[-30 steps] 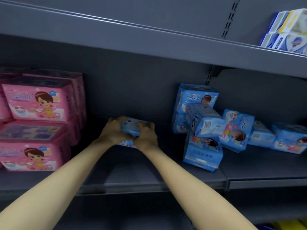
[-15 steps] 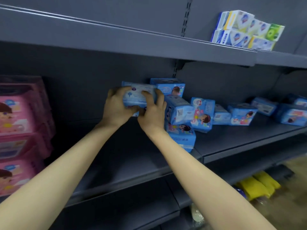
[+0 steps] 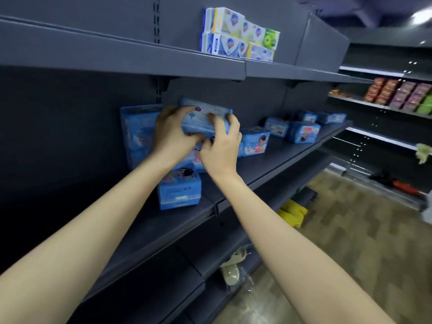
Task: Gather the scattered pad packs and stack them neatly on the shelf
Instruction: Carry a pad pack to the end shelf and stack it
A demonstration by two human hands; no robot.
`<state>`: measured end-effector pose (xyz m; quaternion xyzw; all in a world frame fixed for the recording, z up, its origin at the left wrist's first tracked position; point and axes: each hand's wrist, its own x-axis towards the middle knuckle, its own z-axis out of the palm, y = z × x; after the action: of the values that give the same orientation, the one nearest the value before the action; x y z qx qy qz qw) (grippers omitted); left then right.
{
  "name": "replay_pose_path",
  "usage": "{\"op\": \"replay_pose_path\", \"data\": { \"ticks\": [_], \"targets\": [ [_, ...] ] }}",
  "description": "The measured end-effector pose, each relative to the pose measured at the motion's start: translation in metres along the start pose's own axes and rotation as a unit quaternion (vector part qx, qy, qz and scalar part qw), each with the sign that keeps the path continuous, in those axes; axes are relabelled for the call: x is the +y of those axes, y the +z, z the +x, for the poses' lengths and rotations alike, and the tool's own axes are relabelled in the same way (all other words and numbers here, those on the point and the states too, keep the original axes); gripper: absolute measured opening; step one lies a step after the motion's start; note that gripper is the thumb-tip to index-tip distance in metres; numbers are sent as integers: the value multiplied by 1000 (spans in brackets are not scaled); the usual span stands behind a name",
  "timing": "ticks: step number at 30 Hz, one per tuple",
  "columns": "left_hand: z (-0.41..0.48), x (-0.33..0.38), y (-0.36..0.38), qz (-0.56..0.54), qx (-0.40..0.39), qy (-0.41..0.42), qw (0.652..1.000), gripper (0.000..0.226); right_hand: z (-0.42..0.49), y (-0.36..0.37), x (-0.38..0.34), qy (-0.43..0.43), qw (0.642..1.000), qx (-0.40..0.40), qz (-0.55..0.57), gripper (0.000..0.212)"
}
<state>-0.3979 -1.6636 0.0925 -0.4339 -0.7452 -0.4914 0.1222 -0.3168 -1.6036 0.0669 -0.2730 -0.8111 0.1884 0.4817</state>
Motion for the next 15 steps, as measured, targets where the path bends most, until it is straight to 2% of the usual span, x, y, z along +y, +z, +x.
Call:
{"op": "replay_pose_path", "data": {
  "ticks": [5, 15],
  "targets": [
    [6, 21, 53, -27, -36, 29, 999, 56, 9, -28, 48, 27, 1000, 10, -12, 52],
    [19, 29, 174, -30, -121, 13, 992, 58, 35, -55, 162, 88, 992, -60, -72, 50]
  ]
}}
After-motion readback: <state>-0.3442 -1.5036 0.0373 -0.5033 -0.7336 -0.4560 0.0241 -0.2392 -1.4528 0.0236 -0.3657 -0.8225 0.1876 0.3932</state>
